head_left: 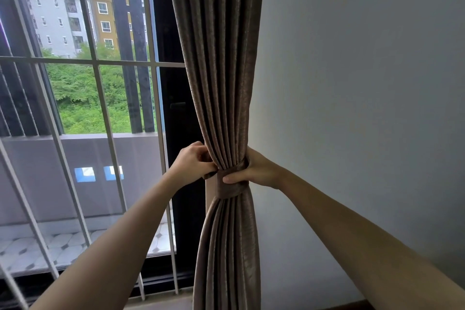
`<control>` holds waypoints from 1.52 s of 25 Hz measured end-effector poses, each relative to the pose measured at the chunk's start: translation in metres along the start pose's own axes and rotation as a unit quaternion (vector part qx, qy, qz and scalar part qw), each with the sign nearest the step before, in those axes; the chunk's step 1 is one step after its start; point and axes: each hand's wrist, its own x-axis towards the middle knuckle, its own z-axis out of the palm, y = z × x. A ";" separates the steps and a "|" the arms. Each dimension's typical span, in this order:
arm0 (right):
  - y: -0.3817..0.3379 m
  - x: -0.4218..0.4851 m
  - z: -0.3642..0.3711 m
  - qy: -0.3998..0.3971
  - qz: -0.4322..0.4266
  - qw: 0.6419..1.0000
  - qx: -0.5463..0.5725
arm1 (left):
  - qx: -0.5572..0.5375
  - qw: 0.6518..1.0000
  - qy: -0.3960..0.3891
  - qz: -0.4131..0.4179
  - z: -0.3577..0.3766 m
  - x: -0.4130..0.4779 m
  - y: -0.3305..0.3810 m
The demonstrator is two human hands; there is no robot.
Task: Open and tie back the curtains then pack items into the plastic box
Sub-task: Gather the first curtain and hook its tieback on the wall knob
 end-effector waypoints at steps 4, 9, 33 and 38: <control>0.000 0.000 0.000 -0.002 0.007 1.000 -0.010 | -0.032 0.997 -0.062 0.022 -0.021 0.002 -0.002; -0.001 -0.002 0.002 0.005 0.010 1.000 -0.004 | 0.055 0.990 -0.126 -0.038 -0.031 0.002 -0.002; 0.015 -0.001 0.007 0.029 0.035 0.998 -0.032 | 0.125 0.991 -0.005 0.050 0.001 0.012 -0.009; 0.022 -0.003 0.008 0.048 0.042 0.997 -0.039 | 0.209 0.976 0.000 0.057 -0.023 0.013 -0.005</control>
